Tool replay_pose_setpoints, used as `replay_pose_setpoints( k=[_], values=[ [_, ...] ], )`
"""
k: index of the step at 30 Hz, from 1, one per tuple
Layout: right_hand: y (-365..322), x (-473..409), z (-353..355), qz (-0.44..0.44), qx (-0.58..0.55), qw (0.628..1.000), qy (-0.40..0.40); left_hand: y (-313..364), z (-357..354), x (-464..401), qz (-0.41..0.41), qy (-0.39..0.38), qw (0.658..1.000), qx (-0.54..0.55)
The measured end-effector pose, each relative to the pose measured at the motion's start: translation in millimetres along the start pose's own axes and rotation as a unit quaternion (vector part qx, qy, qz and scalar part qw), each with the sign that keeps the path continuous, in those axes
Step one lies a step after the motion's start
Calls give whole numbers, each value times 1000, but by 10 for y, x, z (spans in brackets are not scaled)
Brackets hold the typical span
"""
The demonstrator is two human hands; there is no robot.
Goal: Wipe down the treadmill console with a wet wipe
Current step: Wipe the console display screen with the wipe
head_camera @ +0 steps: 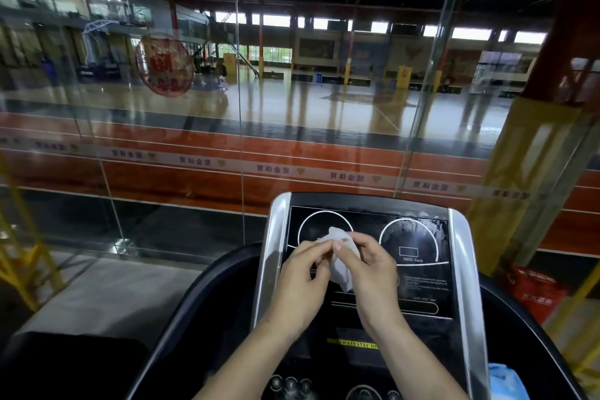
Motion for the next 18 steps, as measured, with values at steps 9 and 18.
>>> replay_pose_setpoints(
  k=[9,18],
  values=[
    [-64,-536,-321,219,216,951,-28,-486,454,-108,-98,75,959,-255],
    [403,-840,-699,449,465,740,-185,-869,518,-450,-185,65,884,-424]
  ],
)
Point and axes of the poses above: each hand's wrist, its own x-axis away from the middle knuckle, its own z-axis out of the back of the hand, y = z × x, the point moved 4 cm from there along -x, towards the middle knuckle, and after that the axes turned 11 degrees about y, right-handed, at the moved point
